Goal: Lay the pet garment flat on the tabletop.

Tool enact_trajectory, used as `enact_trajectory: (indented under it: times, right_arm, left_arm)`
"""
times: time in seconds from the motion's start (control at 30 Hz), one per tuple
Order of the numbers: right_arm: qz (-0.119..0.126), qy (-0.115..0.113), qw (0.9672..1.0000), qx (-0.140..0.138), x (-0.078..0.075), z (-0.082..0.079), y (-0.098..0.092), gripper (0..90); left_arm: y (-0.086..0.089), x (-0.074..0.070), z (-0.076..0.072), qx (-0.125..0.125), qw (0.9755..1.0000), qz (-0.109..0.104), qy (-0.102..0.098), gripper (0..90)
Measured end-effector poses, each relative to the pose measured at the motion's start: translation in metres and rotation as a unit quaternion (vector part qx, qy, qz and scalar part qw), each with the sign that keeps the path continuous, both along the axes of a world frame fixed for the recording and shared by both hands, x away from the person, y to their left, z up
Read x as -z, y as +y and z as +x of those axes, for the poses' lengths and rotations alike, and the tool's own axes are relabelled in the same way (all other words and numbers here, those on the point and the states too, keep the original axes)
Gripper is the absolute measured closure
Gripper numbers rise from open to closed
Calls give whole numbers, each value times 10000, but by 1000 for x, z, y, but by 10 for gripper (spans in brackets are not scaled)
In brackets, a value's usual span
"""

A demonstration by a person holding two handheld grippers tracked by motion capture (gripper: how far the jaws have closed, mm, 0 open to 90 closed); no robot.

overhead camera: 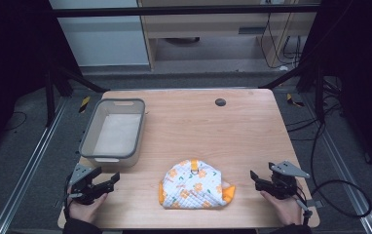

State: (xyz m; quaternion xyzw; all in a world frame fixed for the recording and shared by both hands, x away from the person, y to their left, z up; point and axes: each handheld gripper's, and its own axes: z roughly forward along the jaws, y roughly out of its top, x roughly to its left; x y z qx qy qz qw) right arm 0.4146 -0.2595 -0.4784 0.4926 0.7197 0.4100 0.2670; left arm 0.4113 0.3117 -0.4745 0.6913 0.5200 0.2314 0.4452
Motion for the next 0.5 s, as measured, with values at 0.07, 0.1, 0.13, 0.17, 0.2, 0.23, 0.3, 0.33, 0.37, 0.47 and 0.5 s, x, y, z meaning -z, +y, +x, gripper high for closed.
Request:
enact_trajectory:
  times: [0.07, 0.1, 0.13, 0.17, 0.2, 0.23, 0.3, 0.33, 0.37, 0.47, 0.5]
  right_arm:
    - [-38, -2, 10000, -46, 1, 1, 1, 239]
    - [-61, 6, 9999, -91, 1, 0, 3, 241]
    - [-61, 6, 9999, -91, 1, 0, 3, 241]
    - [-71, -11, 9999, -107, 0, 0, 3, 242]
    - [-55, -59, 9999, -110, -1, -1, 3, 245]
    - [-22, -70, 9999, -98, -3, -2, 3, 252]
    - [-36, -73, 9999, -134, -5, -1, 4, 253]
    - [-43, -78, 9999, -125, -6, -1, 5, 257]
    - [-43, -78, 9999, -125, -6, -1, 5, 257]
    - [18, -117, 9997, -200, -11, 0, 6, 276]
    - [-3, -155, 9996, -239, -14, 2, 7, 283]
  left_arm:
    - [-3, -1, 0, 64, 10000, 4, -20, 174]
    - [-4, -1, -1, 95, 9999, -1, -37, 165]
    - [-5, -2, -2, 122, 9999, -12, -52, 165]
    - [-6, -4, -4, 161, 9998, -35, -97, 163]
    - [-7, -4, -6, 180, 9997, -46, -126, 156]
    - [-8, -5, -7, 214, 9997, -43, -130, 151]
    - [-10, -8, -8, 286, 9994, 25, -175, 146]
    - [-11, -8, -9, 276, 9994, 34, -196, 143]
    - [-11, -8, -9, 276, 9994, 34, -196, 138]
    - [-13, -10, -7, 281, 9995, -21, -164, 131]
    - [-13, -12, -6, 292, 9994, -23, -180, 130]
